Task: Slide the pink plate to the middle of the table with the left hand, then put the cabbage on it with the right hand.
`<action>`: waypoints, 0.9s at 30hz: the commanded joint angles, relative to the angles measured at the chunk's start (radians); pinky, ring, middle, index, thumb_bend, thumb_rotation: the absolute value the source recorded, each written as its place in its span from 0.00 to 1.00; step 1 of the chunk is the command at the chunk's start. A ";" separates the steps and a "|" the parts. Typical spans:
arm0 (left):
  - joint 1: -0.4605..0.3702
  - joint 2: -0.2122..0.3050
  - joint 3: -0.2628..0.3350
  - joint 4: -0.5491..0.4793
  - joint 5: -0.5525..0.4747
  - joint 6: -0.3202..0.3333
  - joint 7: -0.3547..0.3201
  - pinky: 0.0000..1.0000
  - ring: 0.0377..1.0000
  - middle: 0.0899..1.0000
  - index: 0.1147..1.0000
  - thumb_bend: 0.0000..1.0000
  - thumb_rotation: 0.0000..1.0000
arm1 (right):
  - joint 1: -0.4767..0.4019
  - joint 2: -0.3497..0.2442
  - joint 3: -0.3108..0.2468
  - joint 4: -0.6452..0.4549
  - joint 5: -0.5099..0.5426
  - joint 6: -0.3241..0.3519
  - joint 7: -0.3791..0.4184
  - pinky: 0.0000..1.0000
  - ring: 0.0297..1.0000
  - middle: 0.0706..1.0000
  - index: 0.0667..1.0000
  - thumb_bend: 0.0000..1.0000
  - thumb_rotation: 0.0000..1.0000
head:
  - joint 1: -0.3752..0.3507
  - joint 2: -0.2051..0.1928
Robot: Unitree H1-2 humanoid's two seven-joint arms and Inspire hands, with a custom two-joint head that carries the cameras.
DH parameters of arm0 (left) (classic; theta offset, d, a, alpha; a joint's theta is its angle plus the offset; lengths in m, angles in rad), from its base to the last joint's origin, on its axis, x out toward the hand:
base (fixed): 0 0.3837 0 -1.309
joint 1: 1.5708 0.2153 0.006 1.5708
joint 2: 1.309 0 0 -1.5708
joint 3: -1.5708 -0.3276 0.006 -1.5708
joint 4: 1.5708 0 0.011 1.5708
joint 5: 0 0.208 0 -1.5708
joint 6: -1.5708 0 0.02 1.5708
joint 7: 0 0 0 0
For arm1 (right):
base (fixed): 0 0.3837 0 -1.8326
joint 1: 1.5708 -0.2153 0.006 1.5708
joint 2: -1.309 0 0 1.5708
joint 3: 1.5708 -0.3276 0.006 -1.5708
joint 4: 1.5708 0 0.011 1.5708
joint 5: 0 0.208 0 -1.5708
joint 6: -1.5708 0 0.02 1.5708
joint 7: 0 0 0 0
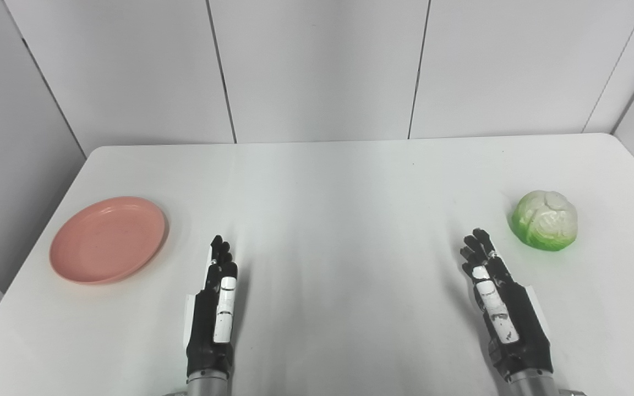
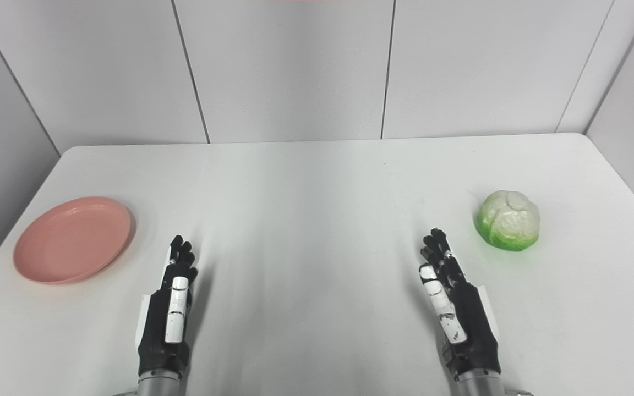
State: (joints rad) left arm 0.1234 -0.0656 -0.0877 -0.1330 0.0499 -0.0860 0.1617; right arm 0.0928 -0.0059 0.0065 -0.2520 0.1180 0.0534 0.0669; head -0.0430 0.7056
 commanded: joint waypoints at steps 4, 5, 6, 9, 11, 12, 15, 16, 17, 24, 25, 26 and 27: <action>0.037 -0.021 0.004 -0.016 -0.014 -0.023 -0.011 1.00 1.00 1.00 1.00 0.68 0.94 | 0.018 0.001 -0.001 -0.025 0.005 -0.020 0.001 0.97 0.94 0.94 0.94 0.75 0.77 | -0.002 0.001; 0.037 -0.021 0.004 -0.017 -0.015 -0.021 -0.012 1.00 1.00 1.00 1.00 0.68 0.94 | 0.018 0.001 0.000 -0.027 0.004 -0.018 0.002 0.98 0.94 0.94 0.94 0.74 0.77 | -0.003 0.002; 0.037 -0.020 0.003 -0.019 -0.017 -0.019 -0.012 1.00 1.00 1.00 1.00 0.67 0.94 | 0.018 0.000 0.001 -0.028 0.003 -0.018 0.002 0.98 0.95 0.94 0.94 0.74 0.78 | -0.003 0.002; 0.037 -0.018 0.002 -0.019 -0.019 -0.019 -0.012 1.00 1.00 1.00 1.00 0.65 0.95 | 0.016 0.001 0.001 -0.030 0.007 -0.016 0.003 0.99 0.95 0.94 0.94 0.73 0.77 | -0.003 0.003; 0.037 -0.018 0.002 -0.022 -0.020 -0.015 -0.013 1.00 1.00 1.00 1.00 0.65 0.95 | 0.016 0.002 0.002 -0.032 0.004 -0.017 0.001 0.98 0.94 0.94 0.94 0.74 0.77 | -0.003 0.003; 0.037 -0.018 0.002 -0.023 -0.020 -0.013 -0.013 1.00 1.00 1.00 1.00 0.65 0.95 | 0.016 0.003 0.002 -0.032 0.003 -0.017 0.001 0.98 0.94 0.94 0.94 0.74 0.77 | -0.003 0.003; 0.039 -0.019 0.001 -0.025 -0.021 -0.011 -0.012 1.00 1.00 1.00 1.00 0.64 0.95 | 0.016 0.002 0.002 -0.033 0.006 -0.015 0.003 0.98 0.94 0.94 0.94 0.74 0.77 | -0.003 0.003; 0.039 -0.019 0.001 -0.026 -0.021 -0.010 -0.013 1.00 1.00 1.00 1.00 0.64 0.95 | 0.016 0.001 0.002 -0.032 0.007 -0.017 0.004 0.98 0.95 0.94 0.94 0.74 0.77 | -0.003 0.003; 0.039 -0.019 0.001 -0.026 -0.021 -0.010 -0.013 1.00 1.00 1.00 1.00 0.63 0.95 | 0.016 0.000 0.001 -0.031 0.008 -0.018 0.005 0.98 0.95 0.94 0.94 0.74 0.77 | -0.003 0.003; 0.040 -0.019 0.001 -0.028 -0.030 -0.011 -0.017 1.00 1.00 1.00 1.00 0.62 0.95 | 0.018 0.001 0.005 -0.039 -0.003 -0.011 0.001 0.97 0.94 0.94 0.94 0.74 0.77 | -0.005 0.005; 0.040 -0.019 0.002 -0.029 -0.032 -0.010 -0.017 1.00 1.00 1.00 1.00 0.62 0.95 | 0.018 0.002 0.005 -0.039 -0.005 -0.011 0.000 0.97 0.94 0.94 0.94 0.74 0.77 | -0.006 0.005; 0.040 -0.019 0.002 -0.029 -0.033 -0.010 -0.016 1.00 1.00 1.00 1.00 0.62 0.95 | 0.018 0.002 0.006 -0.040 -0.006 -0.010 -0.001 0.97 0.94 0.94 0.94 0.74 0.77 | -0.006 0.005; 0.040 -0.019 0.003 -0.029 -0.033 -0.009 -0.016 1.00 1.00 1.00 1.00 0.62 0.94 | 0.018 0.003 0.006 -0.041 -0.006 -0.008 -0.001 0.97 0.94 0.94 0.94 0.74 0.77 | -0.006 0.005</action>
State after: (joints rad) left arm 0.1234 -0.0653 -0.0878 -0.1342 0.0232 -0.0856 0.1602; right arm 0.0928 -0.0053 0.0095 -0.2550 0.1101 0.0536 0.0662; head -0.0506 0.7102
